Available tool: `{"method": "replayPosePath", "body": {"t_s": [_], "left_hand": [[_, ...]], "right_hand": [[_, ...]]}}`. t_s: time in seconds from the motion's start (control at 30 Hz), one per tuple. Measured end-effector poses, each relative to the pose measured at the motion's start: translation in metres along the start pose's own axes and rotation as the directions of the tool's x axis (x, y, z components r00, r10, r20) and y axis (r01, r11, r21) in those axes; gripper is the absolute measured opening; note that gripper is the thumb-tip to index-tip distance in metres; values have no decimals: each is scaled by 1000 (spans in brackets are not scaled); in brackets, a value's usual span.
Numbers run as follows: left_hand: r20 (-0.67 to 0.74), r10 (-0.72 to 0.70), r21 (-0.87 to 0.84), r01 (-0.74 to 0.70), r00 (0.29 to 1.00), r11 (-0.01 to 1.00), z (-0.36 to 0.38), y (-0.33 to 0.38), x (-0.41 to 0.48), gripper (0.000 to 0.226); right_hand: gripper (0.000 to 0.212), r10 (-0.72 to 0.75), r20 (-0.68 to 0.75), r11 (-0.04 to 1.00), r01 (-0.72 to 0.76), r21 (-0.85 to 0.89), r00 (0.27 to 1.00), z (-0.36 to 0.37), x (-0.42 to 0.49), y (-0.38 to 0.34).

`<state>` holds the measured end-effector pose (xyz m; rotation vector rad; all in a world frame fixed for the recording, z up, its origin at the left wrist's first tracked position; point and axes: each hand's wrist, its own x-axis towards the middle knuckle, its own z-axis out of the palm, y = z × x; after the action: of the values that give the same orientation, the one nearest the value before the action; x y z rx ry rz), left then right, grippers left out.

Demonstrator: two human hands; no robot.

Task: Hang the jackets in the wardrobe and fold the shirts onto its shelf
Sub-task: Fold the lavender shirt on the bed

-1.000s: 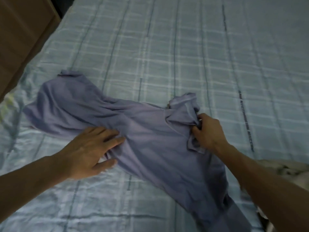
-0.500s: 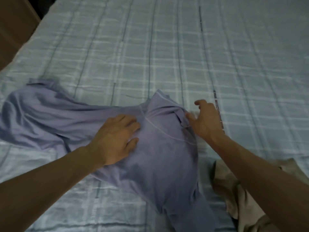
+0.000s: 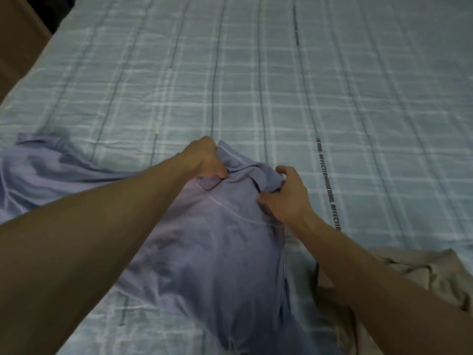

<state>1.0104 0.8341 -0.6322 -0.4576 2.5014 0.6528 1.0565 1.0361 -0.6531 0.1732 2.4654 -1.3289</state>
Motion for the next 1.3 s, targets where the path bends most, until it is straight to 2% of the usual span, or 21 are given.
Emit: {"method": "replayPosePath", "body": {"t_s": [0.03, 0.1, 0.17, 0.2, 0.23, 0.27, 0.33, 0.4, 0.47, 0.57, 0.63, 0.73, 0.8, 0.93, 1.0, 1.1, 1.17, 1.2, 1.27, 1.3], "left_hand": [[11, 24, -47, -23, 1000, 999, -3, 2, 0, 56], [7, 123, -252, -117, 992, 961, -12, 3, 0, 45], [-72, 216, -485, -223, 974, 845, -22, 3, -2, 36], [-162, 209, -558, -265, 964, 787, -24, 2, -2, 31], [-280, 134, -557, -275, 950, 784, -23, 0, 1, 27], [-398, 35, -483, -242, 917, 842, -22, -4, 5, 27], [-506, -43, -239, -92, 862, 967, -15, -13, 8, 42], [-439, 20, -84, -63, 898, 994, -5, -20, 3, 57], [-316, 73, 38, -65, 946, 997, 5, -26, -4, 68], [-232, 61, 109, -37, 971, 993, 16, -33, -13, 78], [-262, 32, 111, -3, 964, 994, 17, -30, -15, 78], [-232, -12, 62, 27, 973, 998, 16, -28, -11, 67], [-191, -12, 12, 15, 982, 1000, 15, -31, -8, 55], [-157, 81, 16, -80, 984, 997, 14, -32, -9, 19], [-215, 137, -23, -145, 967, 989, 11, -30, -11, 8], [-273, 116, -105, -149, 955, 983, 3, -26, -11, 22], [-244, 48, -150, -87, 969, 985, -1, -25, -10, 48], [-219, 15, -174, -55, 975, 983, -2, -25, -10, 59], [-166, 4, -203, -38, 986, 978, -3, -23, -12, 63], [-143, 10, -217, -41, 990, 975, -2, -21, -12, 59]], "right_hand": [[56, -47, 1, 999, 47, 27, 999, -1, 2, -1], [43, -192, -37, 979, 194, 65, 981, -9, 6, -6], [43, -314, -146, 942, 327, 78, 938, -19, 14, -13], [46, -305, -198, 942, 326, 83, 931, -23, 17, -16], [51, -250, -227, 957, 277, 92, 941, -24, 20, -18], [58, -170, -235, 978, 194, 81, 957, -24, 22, -19], [68, -25, -167, 999, 20, -34, 986, -23, 16, -17], [62, 78, -10, 972, -78, -222, 997, -24, -3, -13], [63, 165, 164, 905, -83, -418, 973, -26, -34, -6], [95, 243, 316, 823, -22, -567, 917, -25, -75, 3], [96, 238, 369, 829, 10, -559, 898, -21, -91, 8], [63, 142, 373, 854, 77, -514, 917, -17, -101, 15], [48, 93, 347, 879, 87, -470, 933, -20, -101, 22], [46, 43, 314, 946, 62, -318, 948, -40, -90, 32], [46, 13, 303, 956, 77, -283, 953, -55, -77, 33], [44, -42, 333, 944, 147, -295, 942, -79, -46, 27], [42, -49, 367, 861, 226, -456, 929, -91, -26, 16], [43, -21, 389, 782, 258, -568, 921, -94, -18, 9], [49, 122, 433, 633, 266, -727, 893, -91, -5, -4], [53, 210, 452, 604, 248, -758, 867, -85, -2, -10]]}}
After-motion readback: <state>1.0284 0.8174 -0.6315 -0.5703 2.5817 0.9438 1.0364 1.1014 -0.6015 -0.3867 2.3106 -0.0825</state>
